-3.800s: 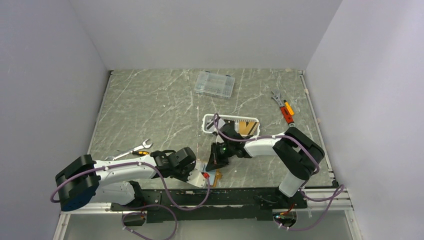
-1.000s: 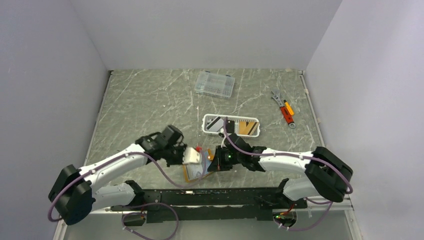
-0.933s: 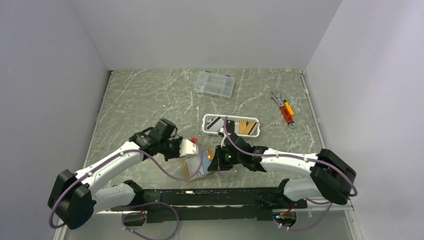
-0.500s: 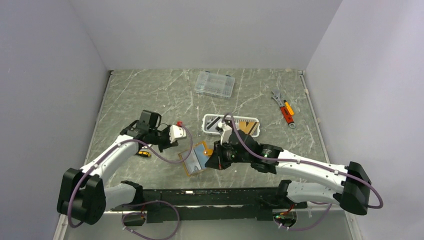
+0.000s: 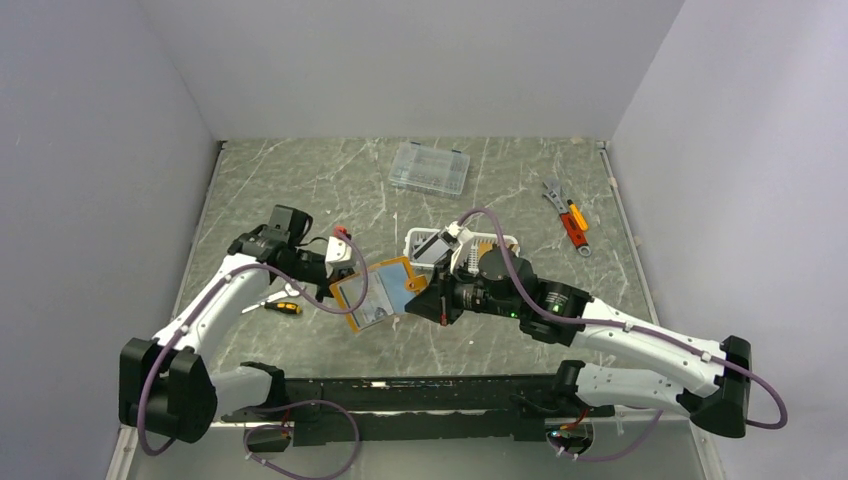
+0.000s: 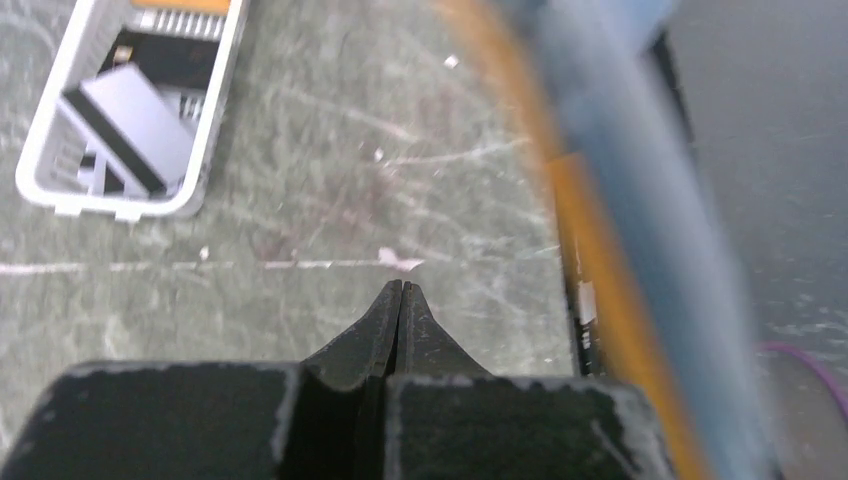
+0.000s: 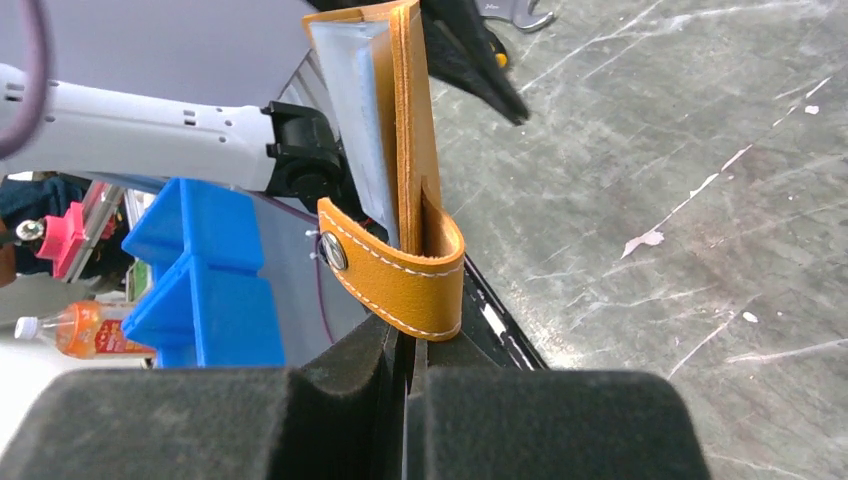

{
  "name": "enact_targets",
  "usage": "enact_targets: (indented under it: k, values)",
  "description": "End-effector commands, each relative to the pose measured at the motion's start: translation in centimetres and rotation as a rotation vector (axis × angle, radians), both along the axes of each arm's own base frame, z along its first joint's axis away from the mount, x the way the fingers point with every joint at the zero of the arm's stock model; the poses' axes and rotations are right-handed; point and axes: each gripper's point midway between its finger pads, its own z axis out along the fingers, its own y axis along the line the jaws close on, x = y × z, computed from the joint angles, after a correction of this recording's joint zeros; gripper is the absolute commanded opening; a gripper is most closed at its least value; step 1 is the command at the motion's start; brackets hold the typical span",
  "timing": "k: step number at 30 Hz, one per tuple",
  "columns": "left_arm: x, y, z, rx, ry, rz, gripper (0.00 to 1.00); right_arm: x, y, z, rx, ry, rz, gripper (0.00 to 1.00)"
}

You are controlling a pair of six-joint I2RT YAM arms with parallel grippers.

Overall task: Put the credit cards into the card holder
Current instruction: Pick up the card holder from the center of the board, then place the card holder at the center of the board.

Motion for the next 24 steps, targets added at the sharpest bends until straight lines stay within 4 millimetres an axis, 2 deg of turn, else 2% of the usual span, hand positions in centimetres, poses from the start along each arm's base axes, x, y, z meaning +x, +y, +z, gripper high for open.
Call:
enact_targets:
  k: [1, 5, 15, 21, 24]
  values:
    - [-3.7, -1.0, 4.8, -0.177, 0.027, -0.131, 0.00, 2.0, 0.5, 1.4, 0.084, -0.054, -0.079, 0.00]
    - [-5.1, -1.1, 6.1, -0.219, 0.063, -0.185, 0.00, 2.9, 0.7, 0.5, 0.093, -0.030, -0.122, 0.00]
    - [-7.1, -0.7, 6.3, -0.255, 0.134, -0.225, 0.00, 2.8, 1.2, -1.5, 0.071, 0.020, -0.121, 0.00]
    - [-6.0, -1.4, 7.7, -0.293, 0.105, -0.199, 0.00, 2.1, 3.6, -2.8, 0.073, 0.057, -0.019, 0.00]
    - [-5.3, -1.9, 7.0, -0.257, 0.099, -0.193, 0.00, 1.7, 4.5, -3.1, 0.076, 0.059, 0.031, 0.00]
